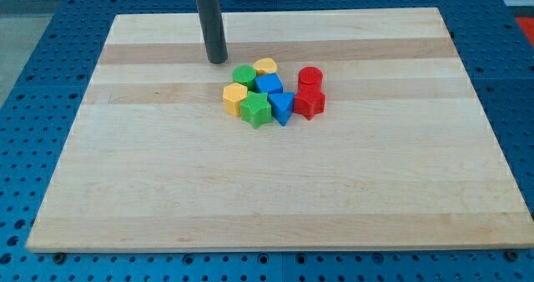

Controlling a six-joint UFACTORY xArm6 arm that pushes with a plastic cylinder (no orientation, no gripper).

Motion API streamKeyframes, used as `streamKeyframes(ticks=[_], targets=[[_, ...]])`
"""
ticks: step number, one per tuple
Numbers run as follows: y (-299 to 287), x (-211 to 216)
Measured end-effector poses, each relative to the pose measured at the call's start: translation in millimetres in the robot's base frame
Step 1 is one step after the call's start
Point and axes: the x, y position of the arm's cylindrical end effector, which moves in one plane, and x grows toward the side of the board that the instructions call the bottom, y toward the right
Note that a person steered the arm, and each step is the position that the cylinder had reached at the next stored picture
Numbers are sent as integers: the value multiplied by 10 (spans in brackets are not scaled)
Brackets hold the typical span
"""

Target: Push the yellow heart in between the red circle and the blue cube

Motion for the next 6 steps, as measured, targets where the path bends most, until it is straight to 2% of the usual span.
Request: streamKeyframes(ticks=[3, 6], targets=[[389, 89], [510, 249]])
